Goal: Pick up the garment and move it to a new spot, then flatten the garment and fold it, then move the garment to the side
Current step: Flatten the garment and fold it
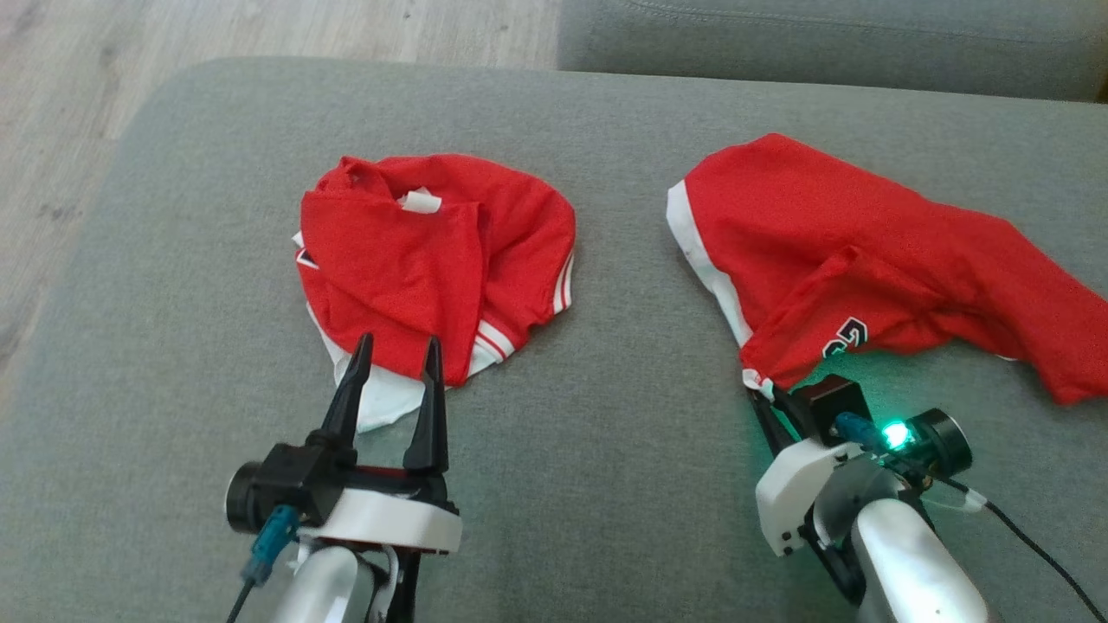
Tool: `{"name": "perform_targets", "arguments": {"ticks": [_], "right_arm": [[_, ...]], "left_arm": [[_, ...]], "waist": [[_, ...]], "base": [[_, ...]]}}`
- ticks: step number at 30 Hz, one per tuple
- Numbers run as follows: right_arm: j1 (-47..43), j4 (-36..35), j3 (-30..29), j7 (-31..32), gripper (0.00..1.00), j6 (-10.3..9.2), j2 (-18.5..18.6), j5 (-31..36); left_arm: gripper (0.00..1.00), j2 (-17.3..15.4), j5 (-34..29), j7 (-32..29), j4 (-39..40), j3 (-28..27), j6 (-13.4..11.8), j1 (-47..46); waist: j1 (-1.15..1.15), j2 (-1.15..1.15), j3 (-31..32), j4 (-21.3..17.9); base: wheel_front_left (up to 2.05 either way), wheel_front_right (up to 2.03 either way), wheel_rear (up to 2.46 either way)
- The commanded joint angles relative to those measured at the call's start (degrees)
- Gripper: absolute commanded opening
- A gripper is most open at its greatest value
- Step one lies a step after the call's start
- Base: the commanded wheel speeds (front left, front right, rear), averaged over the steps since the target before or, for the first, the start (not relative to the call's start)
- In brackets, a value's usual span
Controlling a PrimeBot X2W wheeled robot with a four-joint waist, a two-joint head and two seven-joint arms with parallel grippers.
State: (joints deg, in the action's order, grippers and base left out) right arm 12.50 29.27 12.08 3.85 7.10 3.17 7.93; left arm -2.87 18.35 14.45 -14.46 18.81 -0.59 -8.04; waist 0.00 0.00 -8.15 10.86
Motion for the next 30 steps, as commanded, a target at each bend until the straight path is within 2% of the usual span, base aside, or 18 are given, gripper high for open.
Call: {"name": "perform_targets", "arguments": {"ticks": [1,6,12,18,19,20,24,25,26,27,30], "right_arm": [[1.71,-1.72,0.91,-1.15,0.0,0.39,-0.26,-1.06],[0.37,-4.33,-1.45,-2.41,0.0,0.39,-0.28,-4.6],[-4.58,-10.36,-9.28,-1.95,0.0,0.39,-0.28,-7.88],[-10.29,-17.04,-19.02,1.76,0.0,0.39,-0.29,-7.42],[-10.29,-17.04,-19.02,1.76,0.0,0.39,-0.29,-7.42],[-11.51,-18.54,-22.09,3.1,0.0,0.39,-0.29,-6.85],[-12.41,-19.66,-27.01,5.09,0.0,0.39,-0.29,-4.98],[-12.24,-19.63,-28.2,5.18,0.09,0.39,-0.29,-4.49],[-12.04,-19.54,-29.08,5.15,0.93,0.39,-0.29,-3.79],[-11.77,-19.36,-29.85,5.06,1.0,0.39,-0.29,-3.56],[-10.73,-19.2,-32.29,4.0,1.0,0.39,-0.29,-2.42]], "left_arm": [[1.0,0.0,0.08,0.55,1.6,-1.79,-0.45,-2.31],[1.0,0.0,-0.54,0.55,1.5,-2.46,-0.32,-1.8],[1.0,0.0,-1.28,0.55,1.68,-3.72,-0.14,-0.78],[1.0,0.0,-1.56,0.55,1.9,-4.16,0.16,-0.54],[1.0,0.0,-1.56,0.55,1.9,-4.16,0.16,-0.54],[1.0,0.0,-1.51,0.55,1.95,-3.97,0.19,-0.64],[1.0,0.0,-1.33,0.55,1.95,-3.59,0.03,-0.88],[1.0,0.0,-1.29,0.55,1.92,-3.47,0.01,-0.95],[1.0,0.0,-1.25,0.55,1.89,-3.36,-0.03,-1.03],[1.0,0.0,-1.21,0.55,1.87,-3.26,-0.07,-1.1],[1.0,0.0,-1.13,0.55,1.84,-2.99,-0.09,-1.13]], "waist": [[0.0,0.0,0.4,-0.6],[0.0,0.0,1.6,-2.72],[0.0,0.0,2.71,-7.01],[0.0,0.0,3.31,-11.59],[0.0,0.0,3.31,-11.59],[0.0,0.0,3.47,-12.64],[0.0,0.0,3.58,-13.94],[0.0,0.0,3.55,-14.07],[0.0,0.0,3.52,-14.14],[0.0,0.0,3.49,-14.18],[0.0,0.0,3.44,-14.04]], "base": [[0.0,0.0,0.0],[0.0,0.0,0.0],[0.0,0.0,0.0],[0.0,0.0,0.0],[0.0,0.0,0.0],[0.0,0.0,0.0],[0.0,0.0,0.0],[0.0,0.0,0.0],[0.0,0.0,0.0],[0.0,0.0,0.0],[0.0,0.0,0.0]]}}
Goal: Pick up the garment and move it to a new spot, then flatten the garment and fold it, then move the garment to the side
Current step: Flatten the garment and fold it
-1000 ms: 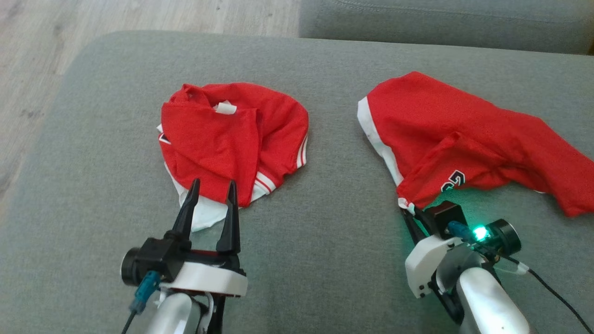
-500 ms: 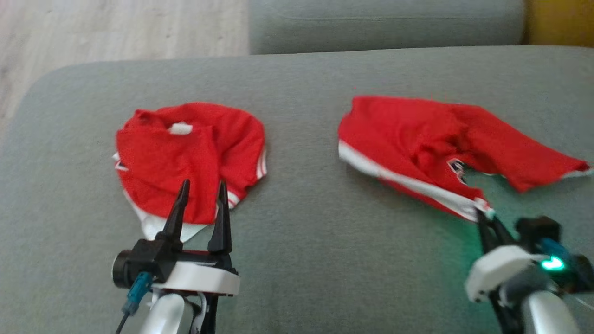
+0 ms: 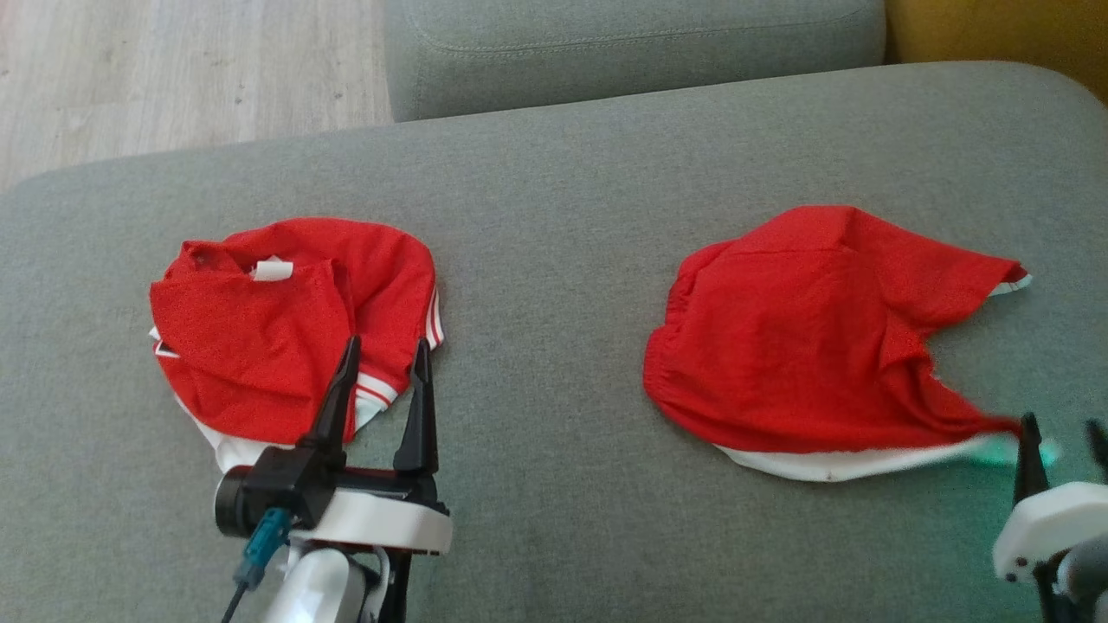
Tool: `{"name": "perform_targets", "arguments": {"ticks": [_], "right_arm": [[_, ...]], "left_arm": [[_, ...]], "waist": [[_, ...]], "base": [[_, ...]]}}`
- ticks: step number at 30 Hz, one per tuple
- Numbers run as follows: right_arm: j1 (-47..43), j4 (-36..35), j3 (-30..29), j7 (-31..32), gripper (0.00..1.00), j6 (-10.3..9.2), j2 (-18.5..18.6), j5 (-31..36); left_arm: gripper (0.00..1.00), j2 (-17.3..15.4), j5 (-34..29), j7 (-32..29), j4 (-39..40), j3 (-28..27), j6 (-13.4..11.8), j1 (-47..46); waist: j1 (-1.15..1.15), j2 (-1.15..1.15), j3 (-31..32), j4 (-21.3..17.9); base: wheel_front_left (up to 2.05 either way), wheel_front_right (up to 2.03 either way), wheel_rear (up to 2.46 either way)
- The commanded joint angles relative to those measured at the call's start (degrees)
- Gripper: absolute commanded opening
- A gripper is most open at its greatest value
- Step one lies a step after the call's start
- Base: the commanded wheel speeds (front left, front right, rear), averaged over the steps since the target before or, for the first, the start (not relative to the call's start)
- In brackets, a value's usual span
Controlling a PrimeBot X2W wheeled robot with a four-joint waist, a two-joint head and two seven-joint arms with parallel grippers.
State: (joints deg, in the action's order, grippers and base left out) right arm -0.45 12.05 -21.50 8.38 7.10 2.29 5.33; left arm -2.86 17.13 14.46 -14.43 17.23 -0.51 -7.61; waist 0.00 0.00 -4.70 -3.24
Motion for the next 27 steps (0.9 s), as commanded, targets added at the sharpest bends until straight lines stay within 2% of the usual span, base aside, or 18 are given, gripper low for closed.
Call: {"name": "perform_targets", "arguments": {"ticks": [1,5,10,15,21,27], "right_arm": [[2.62,-2.04,0.91,-1.19,1.0,0.39,0.59,0.61],[4.36,-3.14,2.21,-5.15,1.0,0.39,0.59,-0.44],[5.41,-5.1,11.64,-10.81,1.0,0.39,0.59,-4.99],[4.79,-5.82,19.51,-13.45,1.0,0.39,0.59,-7.93],[5.8,-4.19,23.29,-12.63,1.0,0.39,0.59,-7.07],[6.94,-1.31,28.76,-7.24,1.0,0.39,0.59,-4.27]], "left_arm": [[1.0,-0.02,0.11,0.54,1.78,-1.35,-0.12,-1.54],[1.0,-0.02,0.14,0.54,1.54,-1.27,0.05,-1.68],[1.0,-0.02,0.18,0.54,1.35,-1.18,0.19,-1.82],[1.0,-0.02,0.23,0.54,1.21,-0.97,0.11,-1.75],[1.0,-0.02,0.23,0.54,1.05,-0.65,0.07,-1.91],[1.0,-0.02,0.63,0.54,1.11,-0.18,-0.01,-2.16]], "waist": [[0.0,0.0,-0.02,0.18],[0.0,0.0,-0.08,0.94],[0.0,0.0,0.03,2.13],[0.0,0.0,0.07,3.62],[0.0,0.0,-0.24,6.09],[0.0,0.0,-1.34,8.42]], "base": [[0.0,0.0,0.0],[0.0,0.0,0.0],[0.0,0.0,0.0],[0.0,0.0,0.0],[0.0,0.0,0.0],[0.0,0.0,0.0]]}}
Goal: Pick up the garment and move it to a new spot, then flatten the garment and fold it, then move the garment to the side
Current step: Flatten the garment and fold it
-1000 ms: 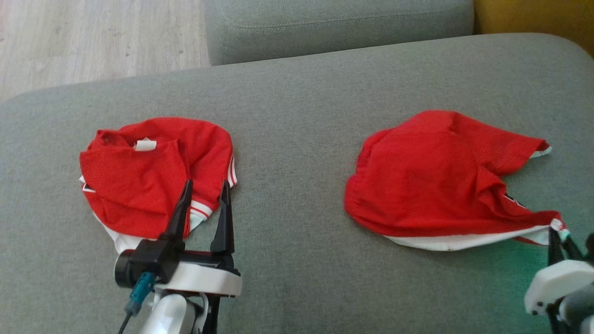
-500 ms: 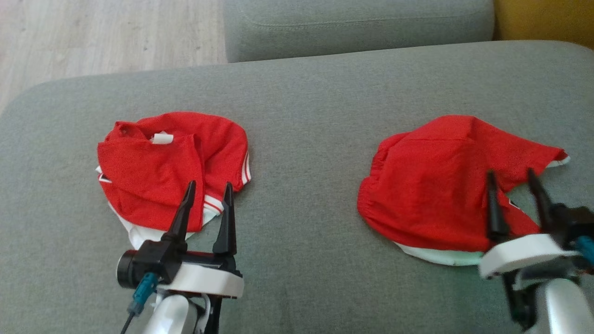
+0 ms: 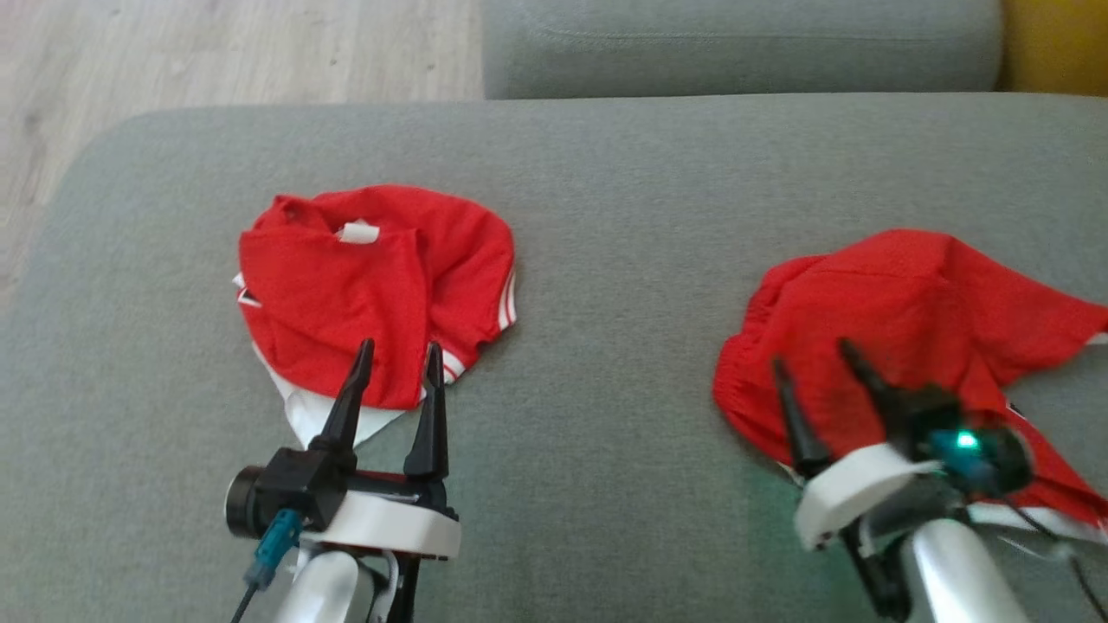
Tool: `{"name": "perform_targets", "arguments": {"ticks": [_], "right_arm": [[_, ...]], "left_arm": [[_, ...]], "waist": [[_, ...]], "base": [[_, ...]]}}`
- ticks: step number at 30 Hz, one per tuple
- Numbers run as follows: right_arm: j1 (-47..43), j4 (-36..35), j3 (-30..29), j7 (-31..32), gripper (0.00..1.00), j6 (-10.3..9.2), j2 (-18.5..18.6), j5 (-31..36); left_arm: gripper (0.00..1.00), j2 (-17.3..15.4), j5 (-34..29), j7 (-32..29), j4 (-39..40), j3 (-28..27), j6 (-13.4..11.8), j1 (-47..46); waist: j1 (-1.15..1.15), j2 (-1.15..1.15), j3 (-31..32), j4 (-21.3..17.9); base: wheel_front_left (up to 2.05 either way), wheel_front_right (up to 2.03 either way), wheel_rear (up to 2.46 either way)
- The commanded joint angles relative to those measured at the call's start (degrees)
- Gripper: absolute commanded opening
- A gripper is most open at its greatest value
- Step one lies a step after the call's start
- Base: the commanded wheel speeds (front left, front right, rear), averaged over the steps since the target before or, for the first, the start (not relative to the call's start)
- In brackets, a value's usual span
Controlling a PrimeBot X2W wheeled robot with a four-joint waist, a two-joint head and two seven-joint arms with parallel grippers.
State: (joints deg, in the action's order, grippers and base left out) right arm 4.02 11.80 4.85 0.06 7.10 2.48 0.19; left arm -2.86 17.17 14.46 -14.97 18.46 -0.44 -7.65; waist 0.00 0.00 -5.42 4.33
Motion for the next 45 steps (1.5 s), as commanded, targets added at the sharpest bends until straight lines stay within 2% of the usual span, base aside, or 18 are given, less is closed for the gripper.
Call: {"name": "perform_targets", "arguments": {"ticks": [1,4,9,17,18,19,20,25,31,41,45], "right_arm": [[2.57,-0.51,3.41,2.04,1.0,0.39,0.4,1.44],[2.74,1.68,5.71,5.18,1.0,0.39,0.4,3.01],[3.09,4.73,6.15,8.49,1.0,0.39,0.4,5.42],[5.37,11.39,4.9,9.47,1.0,0.39,0.4,6.63],[5.65,12.12,4.87,9.47,0.91,0.39,0.4,6.01],[5.98,12.72,4.81,9.26,0.22,0.39,0.4,5.46],[6.41,13.07,4.72,8.62,0.0,0.39,0.4,5.09],[8.93,11.78,4.83,0.77,0.0,0.39,0.4,0.85],[11.38,10.15,9.37,-6.58,0.0,0.39,0.4,-5.52],[13.14,15.27,24.26,-6.04,0.0,0.39,0.4,-13.95],[14.02,18.95,26.21,-4.5,0.0,0.39,0.42,-15.08]], "left_arm": [[1.0,-0.02,0.7,0.54,1.66,-1.26,-0.11,-2.2],[1.0,-0.02,0.9,0.54,1.53,-0.91,-0.17,-2.46],[1.0,-0.02,1.07,0.54,1.43,-0.56,-0.28,-2.82],[1.0,-0.02,1.18,0.54,1.38,-0.17,-0.31,-3.2],[1.0,-0.02,1.18,0.54,1.35,-0.14,-0.31,-3.21],[1.0,-0.02,1.16,0.54,1.31,-0.14,-0.3,-3.2],[1.0,-0.02,1.14,0.54,1.26,-0.18,-0.31,-3.19],[1.0,-0.02,0.91,0.54,1.1,-0.73,-0.47,-2.74],[1.0,-0.02,0.41,0.54,1.0,-1.16,-0.25,-2.4],[1.0,-0.02,0.35,0.54,1.01,-1.04,-0.16,-2.59],[1.0,-0.02,0.29,0.54,0.74,-0.98,-0.11,-2.63]], "waist": [[0.0,0.0,-0.89,1.24],[0.0,0.0,-1.53,2.21],[0.0,0.0,-2.19,3.32],[0.0,0.0,-2.66,4.51],[0.0,0.0,-2.62,4.58],[0.0,0.0,-2.56,4.61],[0.0,0.0,-2.48,4.61],[0.0,0.0,-1.62,4.06],[0.0,0.0,-0.79,3.1],[0.0,0.0,-0.97,2.92],[0.0,0.0,-0.97,3.05]], "base": [[0.0,0.0,0.0],[0.0,0.0,0.0],[0.0,0.0,0.0],[0.0,0.0,0.0],[0.0,0.0,0.0],[0.0,0.0,0.0],[0.0,0.0,0.0],[0.0,0.0,0.0],[0.0,0.0,0.0],[0.0,0.0,0.0],[0.0,0.0,0.0]]}}
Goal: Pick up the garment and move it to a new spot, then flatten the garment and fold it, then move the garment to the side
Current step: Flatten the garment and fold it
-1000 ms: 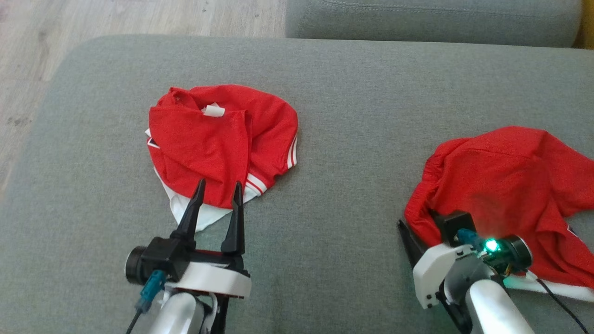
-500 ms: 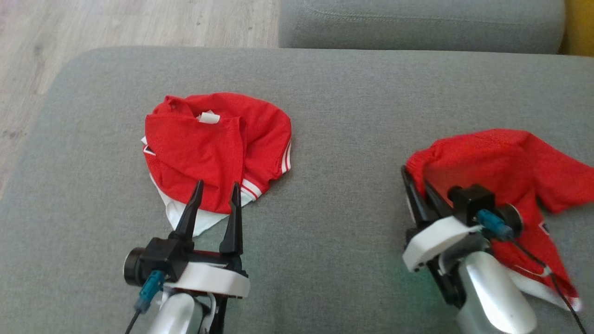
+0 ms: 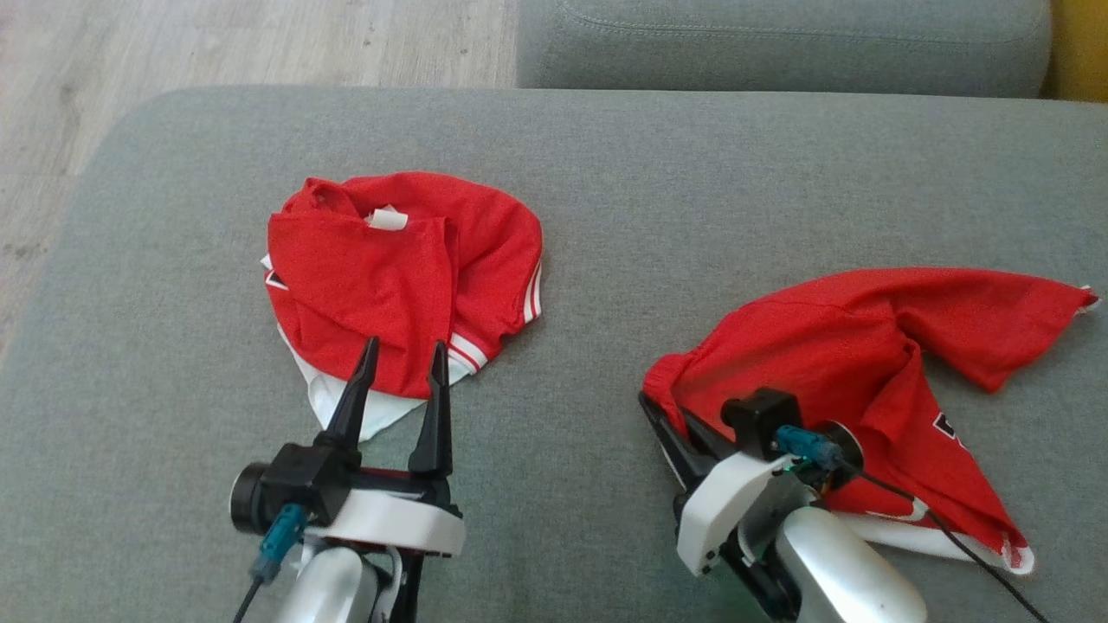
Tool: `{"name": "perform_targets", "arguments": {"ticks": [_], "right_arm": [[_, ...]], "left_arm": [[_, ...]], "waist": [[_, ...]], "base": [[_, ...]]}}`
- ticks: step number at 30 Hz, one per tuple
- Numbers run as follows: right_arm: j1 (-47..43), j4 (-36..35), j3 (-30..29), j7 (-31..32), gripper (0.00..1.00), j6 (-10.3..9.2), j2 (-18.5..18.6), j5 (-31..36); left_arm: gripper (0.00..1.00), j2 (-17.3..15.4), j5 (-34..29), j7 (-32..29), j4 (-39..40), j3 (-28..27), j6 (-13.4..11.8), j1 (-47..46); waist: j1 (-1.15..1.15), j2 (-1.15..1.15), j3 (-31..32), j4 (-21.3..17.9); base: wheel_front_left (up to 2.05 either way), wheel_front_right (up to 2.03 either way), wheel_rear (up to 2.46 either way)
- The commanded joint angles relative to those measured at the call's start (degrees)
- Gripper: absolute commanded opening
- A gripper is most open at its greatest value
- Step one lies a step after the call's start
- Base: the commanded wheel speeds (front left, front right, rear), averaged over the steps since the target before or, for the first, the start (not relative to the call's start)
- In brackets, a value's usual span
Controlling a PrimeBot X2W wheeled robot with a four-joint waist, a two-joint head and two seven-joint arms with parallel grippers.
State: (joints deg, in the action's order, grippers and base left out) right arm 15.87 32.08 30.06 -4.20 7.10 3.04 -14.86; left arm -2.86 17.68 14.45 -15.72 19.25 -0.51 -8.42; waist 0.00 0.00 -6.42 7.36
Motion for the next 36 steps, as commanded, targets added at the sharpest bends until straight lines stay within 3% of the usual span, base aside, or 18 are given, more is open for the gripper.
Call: {"name": "perform_targets", "arguments": {"ticks": [1,2,9,22,36], "right_arm": [[2.44,-0.57,0.75,-0.42,0.49,0.39,-0.08,0.41],[2.55,0.07,0.28,-0.69,1.0,0.39,-0.08,0.61],[2.23,1.1,-3.47,-2.26,1.0,0.39,0.25,2.11],[-6.16,-10.68,-14.3,1.3,1.0,0.39,4.25,6.2],[-18.78,-22.46,-31.83,-4.3,1.0,0.39,0.19,13.02]], "left_arm": [[1.0,-0.02,-0.23,0.55,1.44,-1.77,-0.06,-1.9],[1.0,-0.02,-0.23,0.55,1.39,-1.78,-0.08,-1.93],[1.0,-0.02,-0.52,0.55,1.3,-2.4,-0.24,-1.64],[1.0,-0.01,-0.92,0.55,1.71,-3.59,-0.04,-1.14],[1.0,-0.01,-1.86,0.55,1.98,-4.85,0.61,-1.42]], "waist": [[0.0,0.0,0.07,0.02],[0.0,0.0,0.13,0.02],[0.0,0.0,0.67,-1.12],[0.0,0.0,1.74,-6.39],[0.0,0.0,0.98,-10.91]], "base": [[0.0,0.0,0.0],[0.0,0.0,0.0],[0.0,0.0,0.0],[0.0,0.0,0.0],[0.0,0.0,0.0]]}}
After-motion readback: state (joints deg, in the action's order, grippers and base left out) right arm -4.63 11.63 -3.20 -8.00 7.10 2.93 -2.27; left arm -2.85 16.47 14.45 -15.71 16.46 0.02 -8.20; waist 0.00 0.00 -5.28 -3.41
